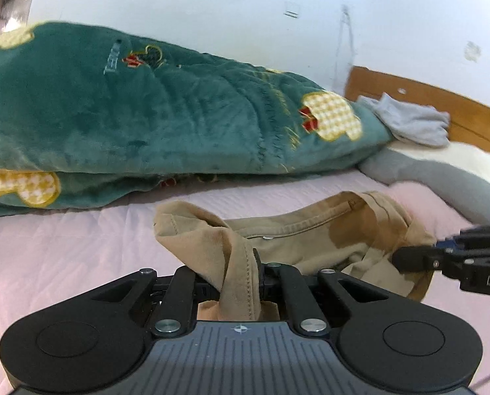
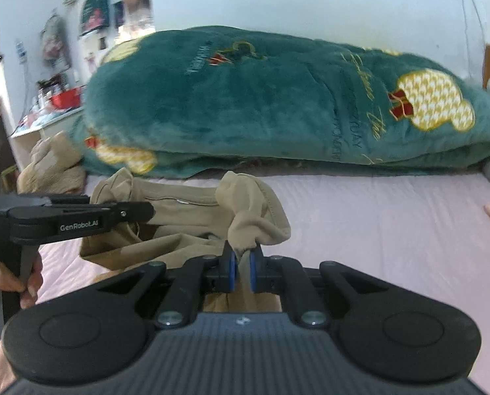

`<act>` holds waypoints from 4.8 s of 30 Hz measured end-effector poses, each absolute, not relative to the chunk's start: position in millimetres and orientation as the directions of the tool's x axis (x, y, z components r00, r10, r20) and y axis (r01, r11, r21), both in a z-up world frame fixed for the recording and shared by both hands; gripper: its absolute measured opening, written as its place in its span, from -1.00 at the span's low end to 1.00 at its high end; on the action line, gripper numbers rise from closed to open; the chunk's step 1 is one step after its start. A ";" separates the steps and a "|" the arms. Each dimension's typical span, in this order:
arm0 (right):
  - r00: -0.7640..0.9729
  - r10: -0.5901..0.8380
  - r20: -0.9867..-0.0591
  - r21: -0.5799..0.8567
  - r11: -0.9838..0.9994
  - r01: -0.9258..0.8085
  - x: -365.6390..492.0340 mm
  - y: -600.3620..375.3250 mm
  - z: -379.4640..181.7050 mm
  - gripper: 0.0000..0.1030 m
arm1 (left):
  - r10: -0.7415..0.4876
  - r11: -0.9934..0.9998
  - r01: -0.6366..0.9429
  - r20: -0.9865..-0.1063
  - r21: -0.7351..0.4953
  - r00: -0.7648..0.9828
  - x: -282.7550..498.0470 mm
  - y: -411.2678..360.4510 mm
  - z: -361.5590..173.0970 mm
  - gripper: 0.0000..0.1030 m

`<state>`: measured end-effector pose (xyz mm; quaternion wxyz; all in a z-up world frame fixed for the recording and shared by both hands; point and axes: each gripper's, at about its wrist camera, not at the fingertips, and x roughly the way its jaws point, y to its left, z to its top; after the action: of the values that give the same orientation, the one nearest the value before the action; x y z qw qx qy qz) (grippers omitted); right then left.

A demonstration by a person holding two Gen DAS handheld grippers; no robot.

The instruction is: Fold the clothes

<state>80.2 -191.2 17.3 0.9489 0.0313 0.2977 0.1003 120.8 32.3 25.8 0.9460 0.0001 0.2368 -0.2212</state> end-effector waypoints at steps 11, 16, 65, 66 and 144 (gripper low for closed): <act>0.617 0.124 -0.777 0.065 0.991 -0.117 -20.5 -166.0 -26.5 -0.76 | -0.341 0.896 0.434 -0.768 -0.091 0.543 11.5 41.7 -54.9 -0.61; 0.549 0.154 -0.822 0.140 0.988 -0.067 -58.1 -184.6 -16.2 -0.64 | -0.312 0.903 0.426 -0.757 -0.049 0.574 -33.2 50.5 -35.4 -0.28; 0.904 0.070 -0.421 0.050 0.997 -0.054 -227.4 -85.0 63.9 -0.12 | -0.214 0.977 0.194 -0.519 -0.093 0.827 -176.6 185.6 55.9 0.19; 0.910 0.082 -0.407 0.067 0.996 -0.060 -229.4 -88.1 67.2 -0.12 | -0.199 0.980 0.182 -0.500 -0.084 0.843 -180.2 189.9 62.0 0.19; 0.697 0.281 -0.660 0.148 0.958 -0.246 -101.1 -285.4 96.4 -0.09 | -0.264 0.931 0.052 -0.567 -0.361 0.780 -96.5 14.6 86.9 0.46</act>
<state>-101.1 -285.4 96.4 0.9209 0.0239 0.3618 0.1431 -96.5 14.6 86.9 0.9289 -0.1651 0.3205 -0.0851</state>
